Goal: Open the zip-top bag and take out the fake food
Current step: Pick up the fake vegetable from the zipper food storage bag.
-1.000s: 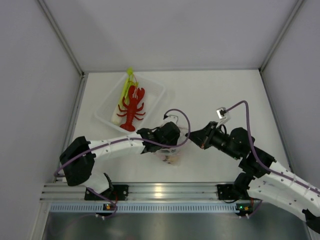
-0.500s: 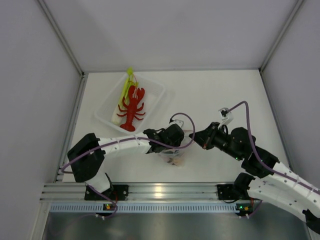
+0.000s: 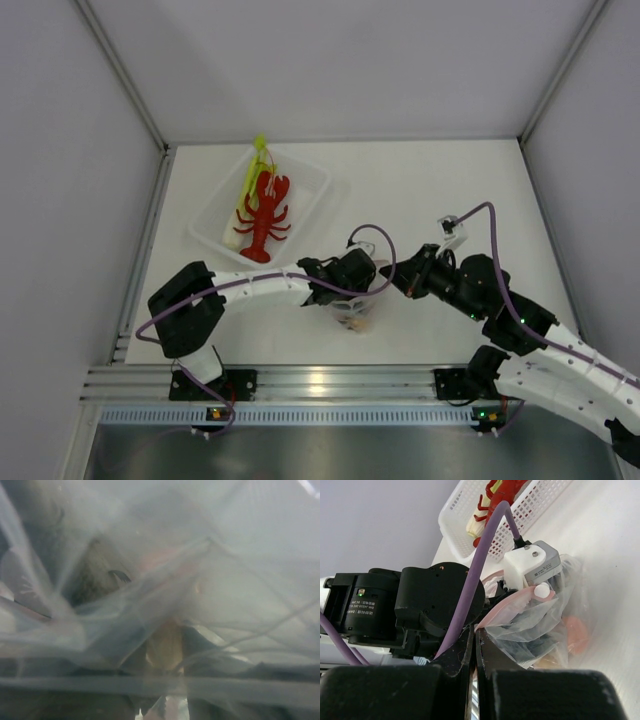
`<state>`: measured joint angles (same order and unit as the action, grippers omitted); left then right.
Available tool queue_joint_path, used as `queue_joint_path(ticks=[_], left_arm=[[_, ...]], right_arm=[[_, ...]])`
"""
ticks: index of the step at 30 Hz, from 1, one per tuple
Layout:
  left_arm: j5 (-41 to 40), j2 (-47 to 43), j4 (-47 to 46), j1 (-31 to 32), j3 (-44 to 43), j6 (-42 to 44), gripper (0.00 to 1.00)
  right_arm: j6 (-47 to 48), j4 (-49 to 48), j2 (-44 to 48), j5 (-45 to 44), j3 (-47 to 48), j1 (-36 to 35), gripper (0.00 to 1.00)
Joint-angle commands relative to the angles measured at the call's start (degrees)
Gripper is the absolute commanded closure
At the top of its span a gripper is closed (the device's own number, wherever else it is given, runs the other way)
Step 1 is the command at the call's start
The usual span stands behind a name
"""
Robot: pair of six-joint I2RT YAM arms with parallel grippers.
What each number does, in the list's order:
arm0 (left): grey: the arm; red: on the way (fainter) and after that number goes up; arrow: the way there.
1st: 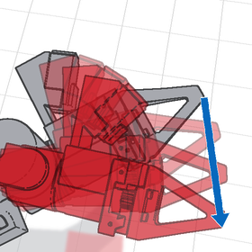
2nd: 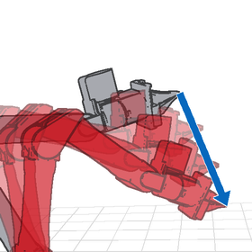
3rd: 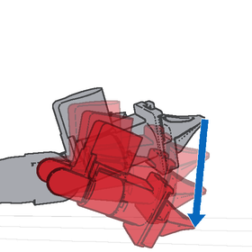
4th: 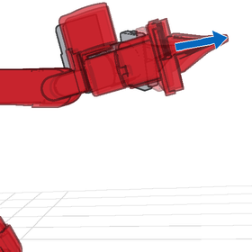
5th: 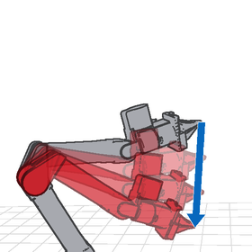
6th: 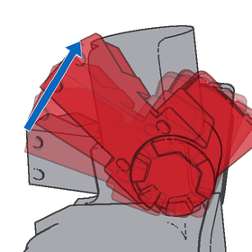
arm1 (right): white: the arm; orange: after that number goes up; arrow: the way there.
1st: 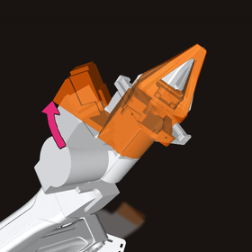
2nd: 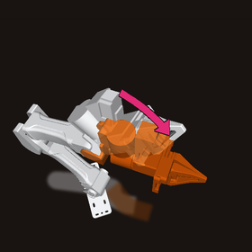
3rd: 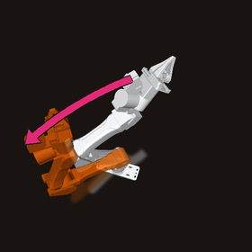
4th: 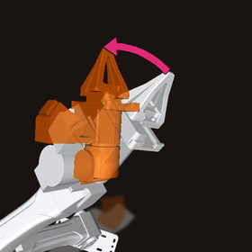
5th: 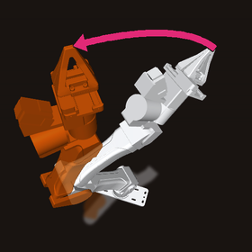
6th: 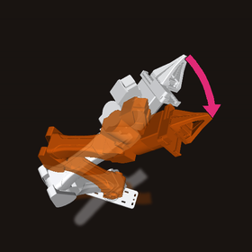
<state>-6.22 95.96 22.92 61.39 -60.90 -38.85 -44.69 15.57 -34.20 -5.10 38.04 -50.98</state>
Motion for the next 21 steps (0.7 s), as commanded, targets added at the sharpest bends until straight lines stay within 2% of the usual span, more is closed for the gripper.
queue_joint_path(ticks=[1,7,12,16,21], left_arm=[[1.21,1.51,0.11,0.58,-1.06,-0.35,0.61],[3.05,2.03,0.11,1.98,-2.11,0.7,0.48],[4.1,2.3,0.46,2.34,-0.98,2.11,0.45],[7.95,3.17,1.16,2.34,-0.44,3.6,0.45],[9.47,4.06,3.45,2.42,-0.62,5.54,0.36]], right_arm=[[0.65,-3.8,0.97,0.1,3.0,-0.52,1.0],[0.83,-3.97,0.62,0.09,3.0,-0.52,1.0],[1.27,-3.53,0.27,-0.25,3.27,-0.52,1.0],[1.62,-3.27,0.27,-1.13,3.35,-0.52,1.0],[2.5,-1.86,-0.7,-2.8,4.23,-0.52,1.0]])
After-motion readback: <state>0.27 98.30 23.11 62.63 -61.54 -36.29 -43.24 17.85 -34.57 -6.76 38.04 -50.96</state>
